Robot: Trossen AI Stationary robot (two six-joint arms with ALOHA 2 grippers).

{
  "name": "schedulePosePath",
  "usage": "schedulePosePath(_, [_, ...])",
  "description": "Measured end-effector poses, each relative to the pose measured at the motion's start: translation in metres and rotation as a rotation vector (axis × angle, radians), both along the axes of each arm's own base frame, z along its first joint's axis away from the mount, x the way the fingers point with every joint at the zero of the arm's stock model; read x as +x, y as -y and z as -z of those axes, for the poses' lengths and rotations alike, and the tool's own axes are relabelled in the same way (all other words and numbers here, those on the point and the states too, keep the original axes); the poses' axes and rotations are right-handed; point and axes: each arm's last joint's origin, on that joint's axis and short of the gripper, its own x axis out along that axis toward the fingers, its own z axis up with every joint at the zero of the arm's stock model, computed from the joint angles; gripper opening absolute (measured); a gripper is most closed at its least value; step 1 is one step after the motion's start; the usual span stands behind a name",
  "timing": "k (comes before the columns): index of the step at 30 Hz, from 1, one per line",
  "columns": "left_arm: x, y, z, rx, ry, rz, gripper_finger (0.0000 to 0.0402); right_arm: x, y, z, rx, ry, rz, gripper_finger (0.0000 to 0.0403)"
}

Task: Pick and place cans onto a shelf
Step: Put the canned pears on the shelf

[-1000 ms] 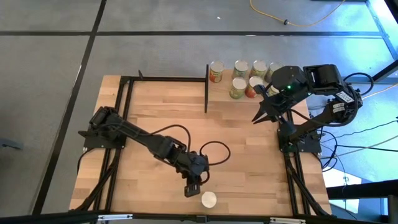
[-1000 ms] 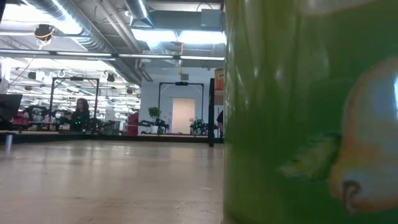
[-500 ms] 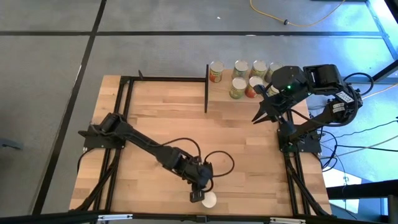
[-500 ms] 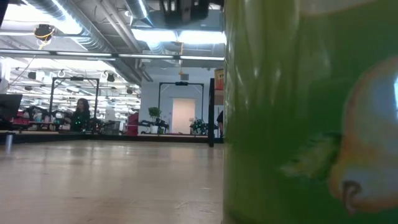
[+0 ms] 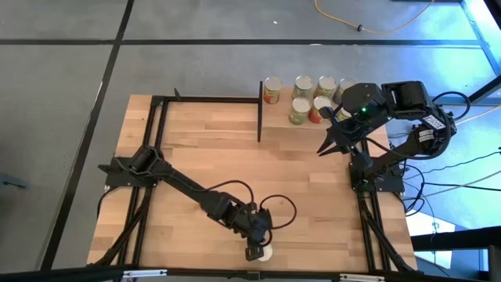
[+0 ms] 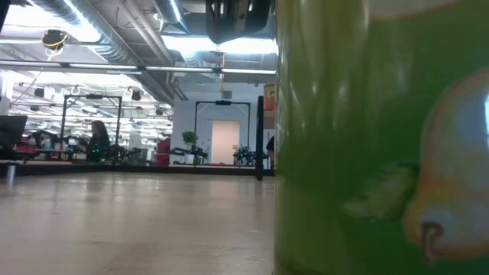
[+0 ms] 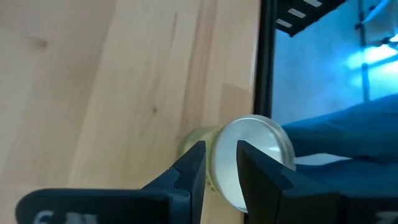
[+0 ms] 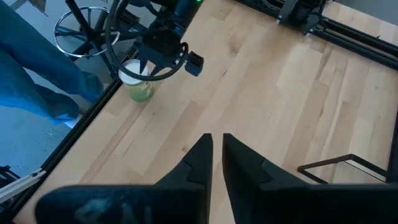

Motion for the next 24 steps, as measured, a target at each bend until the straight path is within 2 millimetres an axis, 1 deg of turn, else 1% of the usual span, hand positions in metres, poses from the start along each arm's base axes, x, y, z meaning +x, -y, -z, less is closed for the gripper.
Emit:
schedulePosePath(18, [-0.003, 0.002, 0.001, 0.021, -0.011, -0.003, 0.0079, 0.0, 0.0, 0.0, 0.001, -0.002, 0.001, 0.0039])
schedulePosePath(24, [0.004, 0.008, 0.021, -0.016, -0.043, 0.021, 0.0079, 0.0, 0.0, 0.0, 0.0, -0.002, 0.0, 0.0039])
